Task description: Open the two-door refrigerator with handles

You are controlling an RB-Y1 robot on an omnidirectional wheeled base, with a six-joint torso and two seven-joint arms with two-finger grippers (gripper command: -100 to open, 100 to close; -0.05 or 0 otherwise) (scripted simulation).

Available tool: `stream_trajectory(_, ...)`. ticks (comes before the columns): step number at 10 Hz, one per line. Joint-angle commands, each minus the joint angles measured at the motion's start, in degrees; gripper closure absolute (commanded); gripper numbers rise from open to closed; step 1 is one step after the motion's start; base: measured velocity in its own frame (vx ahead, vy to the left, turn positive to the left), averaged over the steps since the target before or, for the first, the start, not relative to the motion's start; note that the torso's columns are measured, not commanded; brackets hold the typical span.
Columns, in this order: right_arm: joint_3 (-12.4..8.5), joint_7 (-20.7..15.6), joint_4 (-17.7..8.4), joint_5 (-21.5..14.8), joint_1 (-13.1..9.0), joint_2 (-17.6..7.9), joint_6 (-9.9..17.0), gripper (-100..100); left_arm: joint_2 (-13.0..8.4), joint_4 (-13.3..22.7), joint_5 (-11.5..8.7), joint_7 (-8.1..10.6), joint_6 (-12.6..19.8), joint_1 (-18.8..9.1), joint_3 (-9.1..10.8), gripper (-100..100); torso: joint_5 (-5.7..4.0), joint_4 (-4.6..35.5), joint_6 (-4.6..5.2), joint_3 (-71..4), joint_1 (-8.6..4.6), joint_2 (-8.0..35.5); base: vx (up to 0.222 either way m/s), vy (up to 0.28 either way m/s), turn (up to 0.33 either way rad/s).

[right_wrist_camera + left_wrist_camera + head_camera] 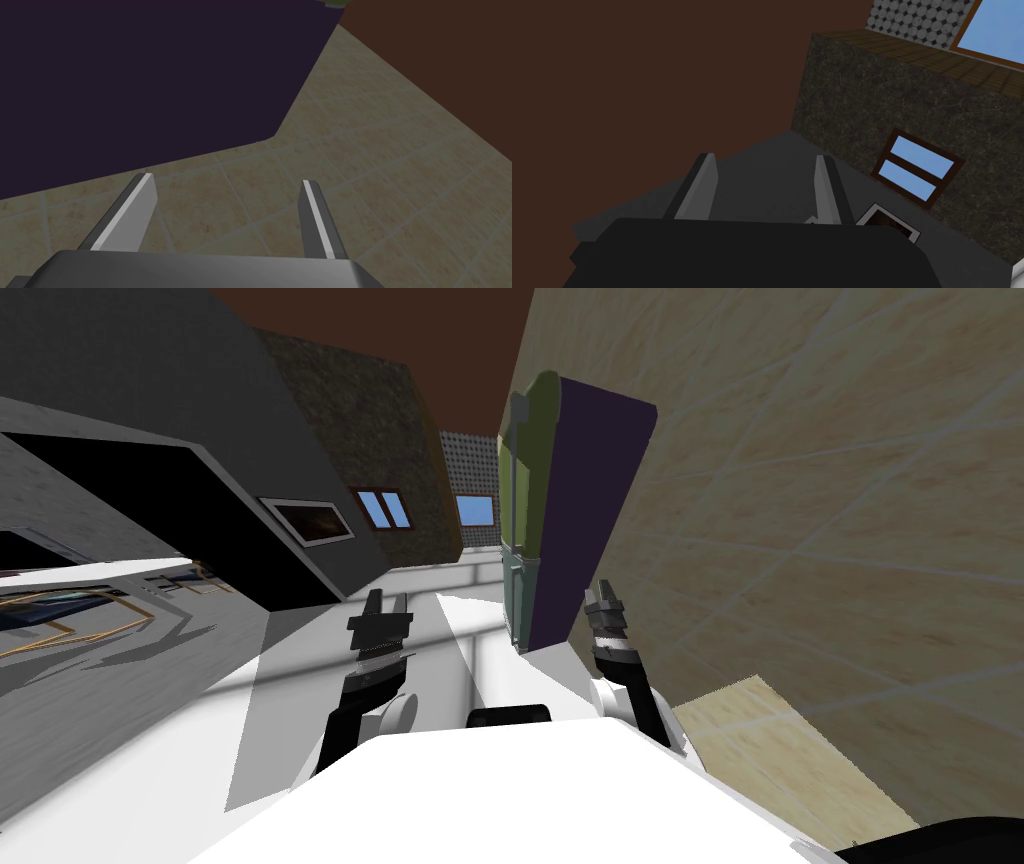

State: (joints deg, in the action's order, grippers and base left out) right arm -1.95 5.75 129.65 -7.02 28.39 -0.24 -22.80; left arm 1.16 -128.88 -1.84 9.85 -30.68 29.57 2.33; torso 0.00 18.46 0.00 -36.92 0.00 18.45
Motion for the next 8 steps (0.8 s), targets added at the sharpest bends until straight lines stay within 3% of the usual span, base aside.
stream_trajectory(1,0.0,0.0,0.0,0.0,0.0,0.0,0.0,0,0.0,0.0,0.0,0.0,0.0,0.0,0.0,0,0.0,4.2,0.0,-8.4,0.0,4.2,0.0,0.0,0.0)
stream_trajectory(4,0.0,0.0,0.0,0.0,0.0,0.0,0.0,0,0.0,0.0,0.0,0.0,0.0,0.0,0.0,0,0.0,16.9,0.0,-33.8,0.0,16.9,0.0,0.0,0.0)
stream_trajectory(5,-0.4,-0.5,0.1,-0.3,0.2,-1.8,0.2,-100,0.0,0.0,0.0,0.0,0.0,0.0,0.0,0,0.0,21.1,0.0,-42.3,0.0,21.2,0.018,0.007,0.016)
stream_trajectory(8,-1.9,-2.7,0.7,-1.6,1.0,-5.9,1.2,-100,0.0,0.0,0.0,0.0,0.0,0.0,0.0,0,0.01,23.7,0.0,-47.6,0.02,23.7,0.032,0.015,0.032)
